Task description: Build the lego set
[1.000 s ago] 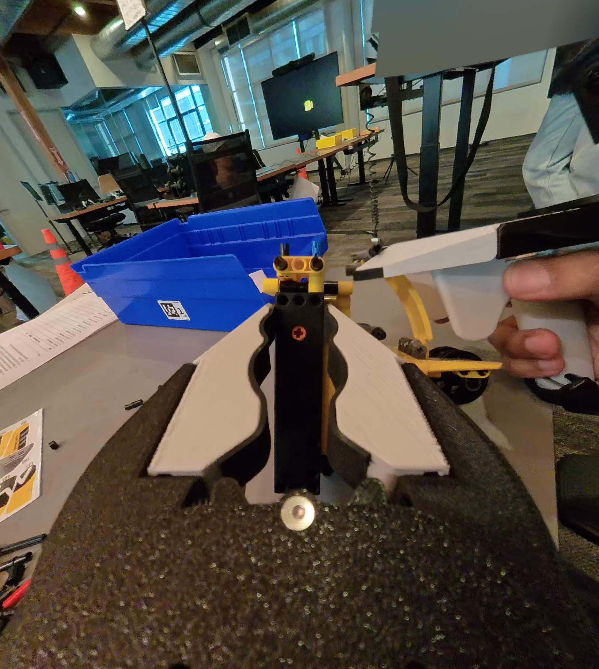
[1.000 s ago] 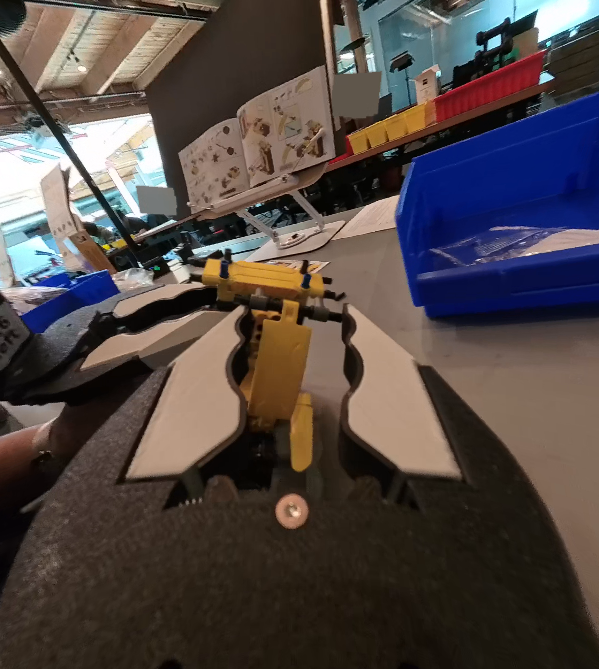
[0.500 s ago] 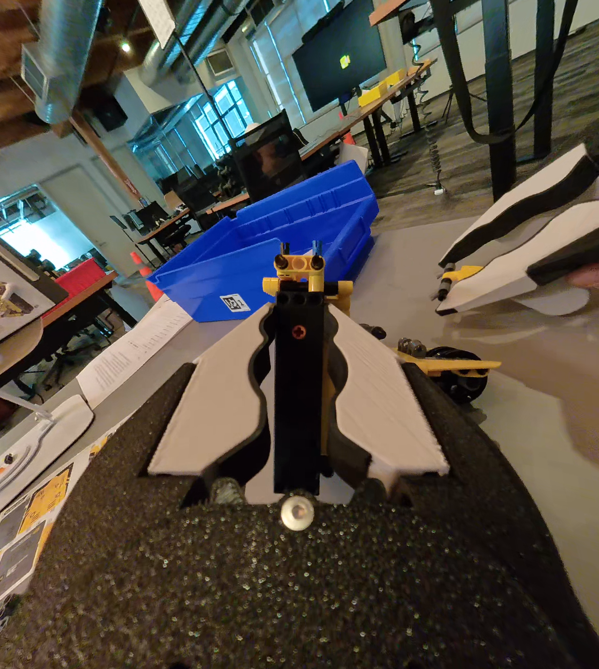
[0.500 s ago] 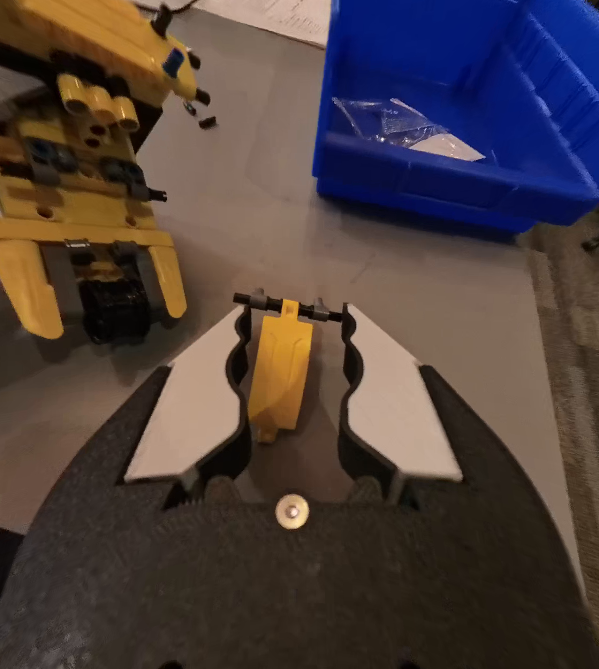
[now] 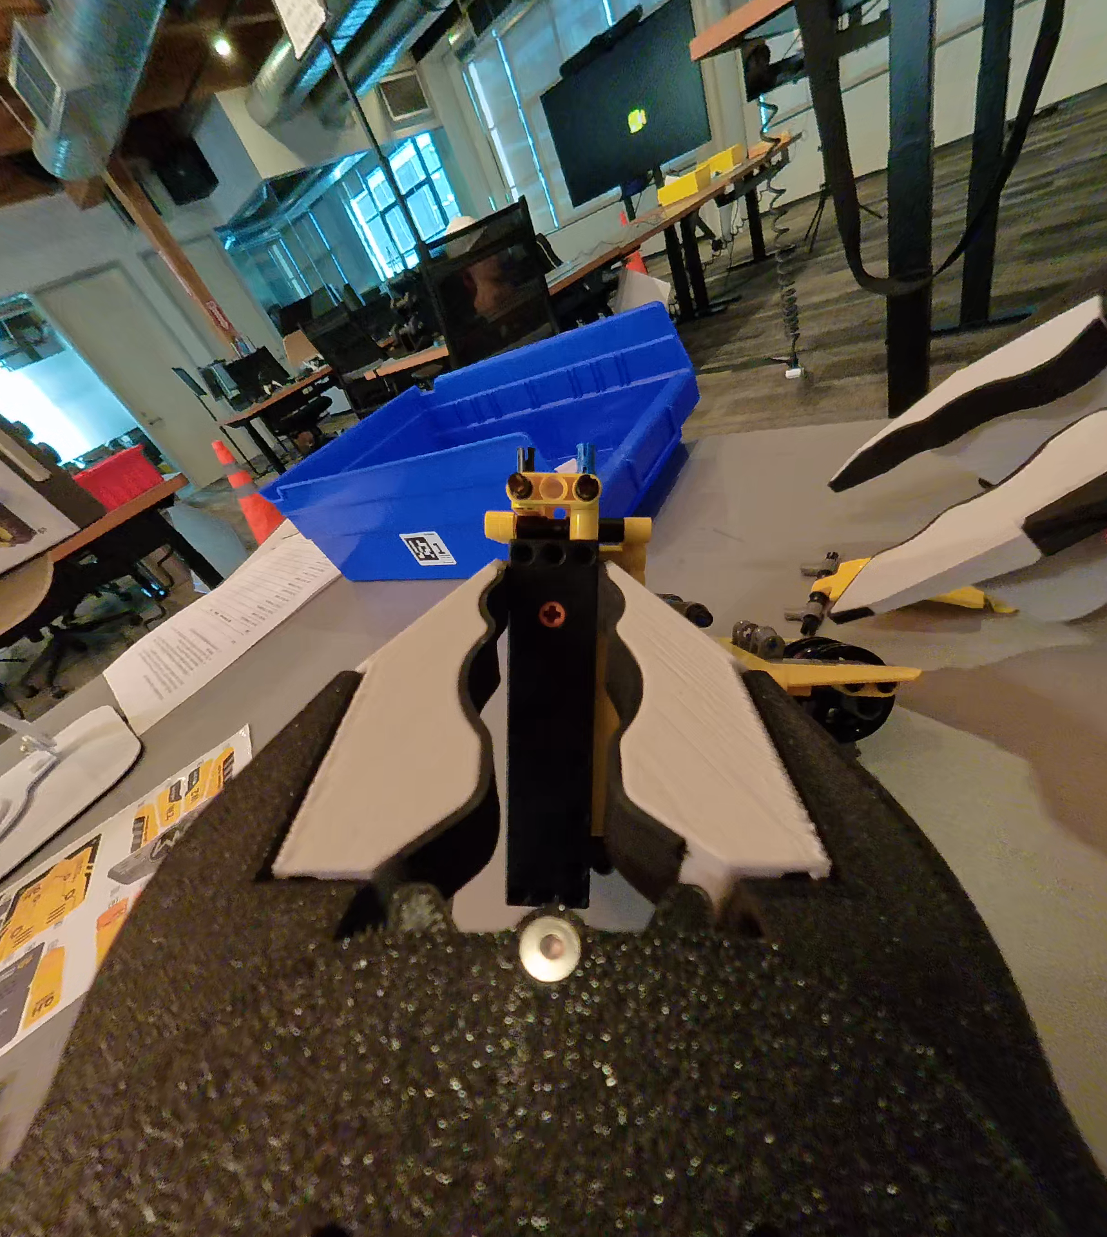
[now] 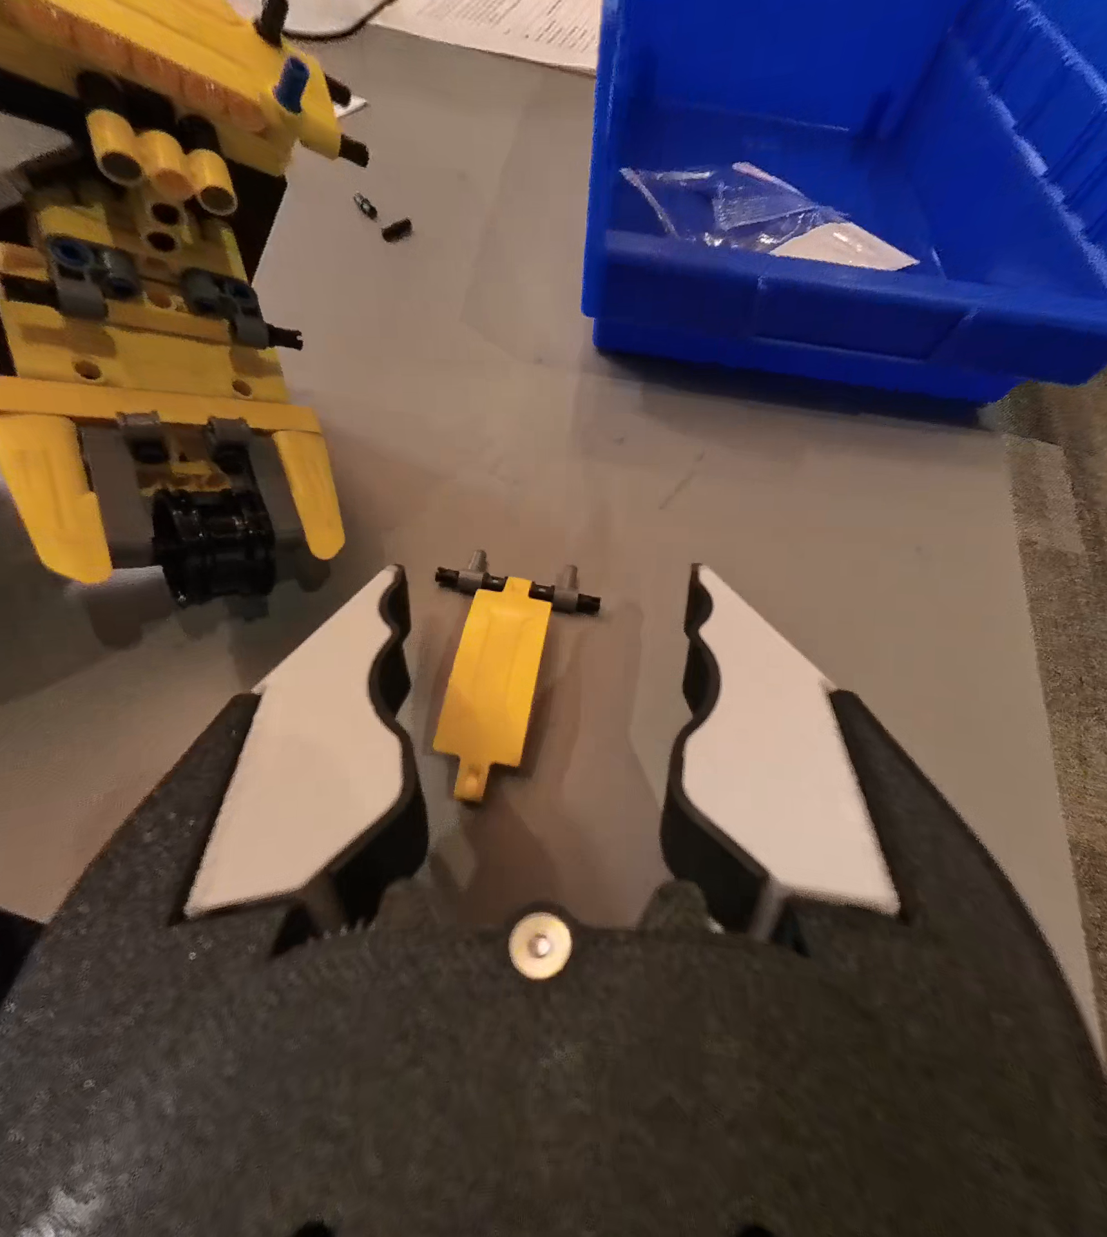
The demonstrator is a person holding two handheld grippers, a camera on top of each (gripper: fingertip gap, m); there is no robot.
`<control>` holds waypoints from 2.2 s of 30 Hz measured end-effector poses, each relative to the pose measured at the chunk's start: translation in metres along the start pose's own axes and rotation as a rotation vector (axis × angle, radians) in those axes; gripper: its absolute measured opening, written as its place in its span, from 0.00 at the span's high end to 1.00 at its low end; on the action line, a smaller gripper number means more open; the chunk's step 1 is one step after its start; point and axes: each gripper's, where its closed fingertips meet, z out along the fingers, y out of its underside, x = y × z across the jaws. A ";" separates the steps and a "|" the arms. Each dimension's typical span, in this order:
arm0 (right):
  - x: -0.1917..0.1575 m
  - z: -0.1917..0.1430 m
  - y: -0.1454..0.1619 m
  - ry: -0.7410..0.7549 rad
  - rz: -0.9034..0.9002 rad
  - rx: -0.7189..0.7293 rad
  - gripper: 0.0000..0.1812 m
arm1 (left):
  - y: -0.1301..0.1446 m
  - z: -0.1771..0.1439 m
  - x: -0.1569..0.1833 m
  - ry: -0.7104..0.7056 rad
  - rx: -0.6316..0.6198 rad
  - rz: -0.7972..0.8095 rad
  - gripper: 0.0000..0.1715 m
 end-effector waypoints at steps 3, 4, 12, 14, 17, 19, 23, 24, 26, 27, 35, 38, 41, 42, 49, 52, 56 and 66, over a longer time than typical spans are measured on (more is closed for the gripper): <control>0.001 -0.006 -0.010 -0.009 0.054 0.071 0.55 | 0.000 0.000 0.000 0.003 -0.001 -0.010 0.86; 0.000 -0.008 -0.015 -0.029 0.097 0.098 0.55 | 0.000 0.000 0.000 0.004 -0.001 -0.013 0.86; -0.007 -0.004 0.000 0.014 0.152 -0.007 0.57 | 0.001 -0.001 -0.002 0.002 0.003 -0.044 0.86; -0.013 -0.001 0.001 0.010 0.137 -0.040 0.59 | 0.001 -0.001 -0.003 0.007 0.003 -0.065 0.86; -0.012 0.004 0.013 0.060 0.084 -0.112 0.62 | 0.002 -0.002 -0.007 0.012 0.004 -0.096 0.86; -0.012 0.008 0.017 0.072 0.078 -0.132 0.63 | 0.002 -0.003 -0.009 0.016 0.006 -0.113 0.86; -0.012 0.011 0.018 0.041 0.139 -0.140 0.64 | 0.002 -0.004 -0.010 0.016 0.011 -0.129 0.86; -0.011 0.011 0.018 0.038 0.150 -0.138 0.65 | 0.002 -0.004 -0.010 0.017 0.011 -0.127 0.86; -0.010 0.011 0.018 0.029 0.165 -0.138 0.65 | 0.002 -0.004 -0.008 0.019 0.013 -0.120 0.86; -0.010 0.011 0.017 0.025 0.171 -0.140 0.65 | 0.002 -0.004 -0.007 0.019 0.013 -0.114 0.86; -0.009 0.014 0.019 0.051 0.144 -0.171 0.65 | 0.001 -0.004 -0.007 0.019 0.016 -0.107 0.86; -0.007 0.015 0.019 0.075 0.142 -0.172 0.68 | 0.001 -0.003 -0.006 0.019 0.018 -0.103 0.86; -0.006 0.016 0.019 0.084 0.143 -0.174 0.68 | 0.001 -0.003 -0.005 0.018 0.018 -0.091 0.85; -0.006 0.016 0.019 0.084 0.143 -0.174 0.68 | 0.001 -0.003 -0.005 0.019 0.019 -0.089 0.85; -0.006 0.017 0.019 0.078 0.139 -0.173 0.69 | 0.001 -0.003 -0.006 0.022 0.018 -0.095 0.85; -0.006 0.018 0.018 0.058 0.144 -0.171 0.69 | 0.001 -0.003 -0.006 0.021 0.019 -0.095 0.85; -0.006 0.017 0.019 0.035 0.136 -0.171 0.69 | 0.001 -0.003 -0.007 0.021 0.020 -0.095 0.85; -0.024 0.000 0.028 -0.149 -0.014 -0.212 0.69 | 0.000 -0.003 -0.006 0.025 0.024 -0.089 0.85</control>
